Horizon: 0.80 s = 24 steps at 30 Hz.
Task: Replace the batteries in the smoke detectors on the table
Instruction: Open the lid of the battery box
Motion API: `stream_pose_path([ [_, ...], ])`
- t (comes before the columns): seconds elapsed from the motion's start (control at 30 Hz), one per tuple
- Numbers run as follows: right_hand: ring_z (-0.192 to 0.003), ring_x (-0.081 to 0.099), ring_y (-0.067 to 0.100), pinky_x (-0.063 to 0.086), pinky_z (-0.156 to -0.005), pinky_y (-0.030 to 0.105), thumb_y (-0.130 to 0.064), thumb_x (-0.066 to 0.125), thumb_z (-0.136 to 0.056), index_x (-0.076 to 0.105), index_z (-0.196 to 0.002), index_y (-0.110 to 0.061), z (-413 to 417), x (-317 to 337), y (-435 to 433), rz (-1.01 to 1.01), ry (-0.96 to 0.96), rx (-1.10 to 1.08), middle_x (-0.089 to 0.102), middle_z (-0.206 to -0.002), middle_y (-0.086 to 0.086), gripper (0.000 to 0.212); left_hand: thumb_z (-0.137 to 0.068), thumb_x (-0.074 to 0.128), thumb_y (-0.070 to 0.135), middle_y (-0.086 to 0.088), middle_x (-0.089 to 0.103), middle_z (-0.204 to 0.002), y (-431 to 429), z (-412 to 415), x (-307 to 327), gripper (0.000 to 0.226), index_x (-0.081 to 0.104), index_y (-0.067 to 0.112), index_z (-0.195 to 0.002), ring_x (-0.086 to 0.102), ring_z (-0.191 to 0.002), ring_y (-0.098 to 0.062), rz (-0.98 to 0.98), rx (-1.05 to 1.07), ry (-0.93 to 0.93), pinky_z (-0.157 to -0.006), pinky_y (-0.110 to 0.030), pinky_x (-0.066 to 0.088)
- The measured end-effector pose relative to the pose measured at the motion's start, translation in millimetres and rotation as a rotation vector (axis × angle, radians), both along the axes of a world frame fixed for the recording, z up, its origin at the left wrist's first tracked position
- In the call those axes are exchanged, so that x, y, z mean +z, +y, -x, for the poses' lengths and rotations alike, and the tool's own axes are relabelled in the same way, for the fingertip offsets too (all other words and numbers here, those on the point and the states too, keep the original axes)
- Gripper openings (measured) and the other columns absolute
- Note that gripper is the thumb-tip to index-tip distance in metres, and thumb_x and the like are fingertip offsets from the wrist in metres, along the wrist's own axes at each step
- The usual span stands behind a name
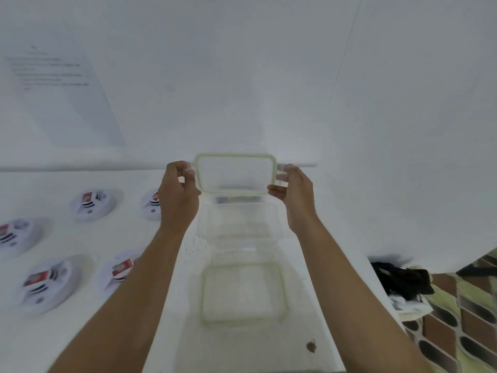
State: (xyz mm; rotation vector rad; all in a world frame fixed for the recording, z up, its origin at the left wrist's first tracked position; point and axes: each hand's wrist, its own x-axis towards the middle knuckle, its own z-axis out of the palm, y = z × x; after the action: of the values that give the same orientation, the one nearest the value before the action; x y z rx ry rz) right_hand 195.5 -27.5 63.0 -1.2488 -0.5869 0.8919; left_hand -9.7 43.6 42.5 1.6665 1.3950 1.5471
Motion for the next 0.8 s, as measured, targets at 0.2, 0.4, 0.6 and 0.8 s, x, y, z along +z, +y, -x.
stream_pose_path([
  [0.2,-0.083,0.062,0.018,0.057,-0.086,0.033,-0.024,0.06,-0.1,0.07,-0.094,-0.015,6.8,-7.4,-46.5,0.027,-0.072,0.115,0.065,-0.099,0.0,0.015,-0.101,0.043,0.022,-0.005,0.06,-0.085,-49.2,7.3,3.9,0.028,0.06,0.012,-0.081,0.065,-0.072,-0.02,0.29,-0.097,-0.581,-0.069,-0.031,0.054],
  [0.4,-0.079,0.061,0.006,0.045,-0.07,0.009,-0.011,0.067,-0.091,0.062,-0.125,-0.029,14.2,-24.9,-94.8,0.11,-0.379,0.189,0.063,-0.099,-0.018,0.039,-0.084,0.07,0.015,0.004,0.063,-0.109,-96.8,23.5,-22.5,0.027,0.063,0.017,-0.11,0.062,-0.081,-0.013,0.326,-0.028,-0.321,-0.078,-0.031,0.05],
  [0.6,-0.087,0.058,-0.005,0.041,-0.061,-0.001,-0.012,0.067,-0.088,0.056,-0.14,-0.021,20.4,-52.8,-128.8,0.237,-0.572,0.249,0.063,-0.122,0.003,0.054,-0.086,0.066,0.021,0.0,0.067,-0.113,-139.0,35.5,-47.4,0.037,0.062,0.024,-0.123,0.06,-0.079,0.0,0.372,0.053,0.08,-0.088,-0.035,0.052],
  [0.8,-0.121,0.051,0.021,0.041,-0.104,0.028,-0.021,0.07,-0.084,0.059,-0.137,-0.02,23.0,-81.9,-146.3,0.32,-0.899,0.251,0.06,-0.13,-0.002,0.054,-0.089,0.066,0.019,-0.003,0.064,-0.116,-160.3,36.6,-73.5,0.036,0.064,0.016,-0.124,0.059,-0.101,-0.024,0.278,0.026,0.338,-0.093,-0.034,0.046],
])
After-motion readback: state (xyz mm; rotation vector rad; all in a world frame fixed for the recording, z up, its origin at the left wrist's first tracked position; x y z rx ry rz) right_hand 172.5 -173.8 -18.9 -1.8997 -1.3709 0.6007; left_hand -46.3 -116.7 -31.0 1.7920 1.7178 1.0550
